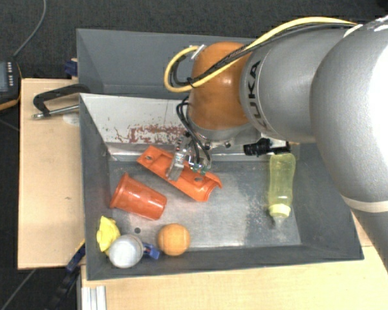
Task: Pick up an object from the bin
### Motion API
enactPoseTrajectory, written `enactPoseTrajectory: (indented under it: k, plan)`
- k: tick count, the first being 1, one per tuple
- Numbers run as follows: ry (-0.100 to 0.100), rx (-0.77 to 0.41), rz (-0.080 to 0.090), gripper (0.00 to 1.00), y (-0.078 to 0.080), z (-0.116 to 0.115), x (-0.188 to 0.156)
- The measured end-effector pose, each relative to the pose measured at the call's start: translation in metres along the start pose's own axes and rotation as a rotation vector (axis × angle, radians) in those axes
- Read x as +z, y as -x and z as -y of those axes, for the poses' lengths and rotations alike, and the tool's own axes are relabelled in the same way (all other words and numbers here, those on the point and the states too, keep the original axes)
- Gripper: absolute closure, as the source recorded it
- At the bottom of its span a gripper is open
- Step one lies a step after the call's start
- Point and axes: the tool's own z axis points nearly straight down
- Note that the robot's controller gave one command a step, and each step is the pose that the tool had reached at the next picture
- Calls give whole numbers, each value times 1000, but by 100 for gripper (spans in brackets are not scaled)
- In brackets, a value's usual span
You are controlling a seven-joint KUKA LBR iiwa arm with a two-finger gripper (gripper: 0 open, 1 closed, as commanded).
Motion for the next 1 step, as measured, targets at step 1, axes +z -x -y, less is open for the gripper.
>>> enactPoseTrajectory:
  k: [1]
  plan:
    - [-8, -147, -17, 100, 6, 12, 34]
